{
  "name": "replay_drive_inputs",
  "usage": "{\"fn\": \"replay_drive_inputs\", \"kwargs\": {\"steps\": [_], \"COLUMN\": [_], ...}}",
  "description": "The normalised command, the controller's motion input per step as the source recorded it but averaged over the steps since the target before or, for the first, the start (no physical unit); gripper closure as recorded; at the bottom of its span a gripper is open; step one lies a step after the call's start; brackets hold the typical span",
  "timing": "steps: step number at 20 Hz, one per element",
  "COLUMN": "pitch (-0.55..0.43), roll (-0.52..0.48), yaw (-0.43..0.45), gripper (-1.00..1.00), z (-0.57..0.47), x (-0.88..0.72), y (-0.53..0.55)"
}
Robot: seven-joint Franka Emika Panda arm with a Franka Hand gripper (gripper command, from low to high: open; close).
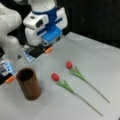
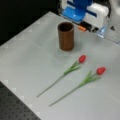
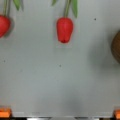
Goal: Flower insertion into a vase
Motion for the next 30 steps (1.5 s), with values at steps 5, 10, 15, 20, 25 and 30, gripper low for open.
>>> {"fn": "replay_drive_inputs", "kwargs": {"steps": [5, 10, 15, 20, 25, 30], "pitch": [-0.037, 0.02, 0.067, 0.111, 0.092, 0.121], "roll": [0.007, 0.013, 0.045, 0.054, 0.054, 0.038], "yaw": [0.19, 0.115, 0.055, 0.065, 0.083, 0.092], "gripper": [-1.0, -1.0, -1.0, -1.0, -1.0, -1.0], "z": [0.04, 0.07, 0.06, 0.12, 0.04, -0.01], "x": [0.1, 0.27, 0.32, 0.33, 0.39, 0.41], "y": [-0.07, -0.16, -0.13, -0.1, -0.12, -0.13]}}
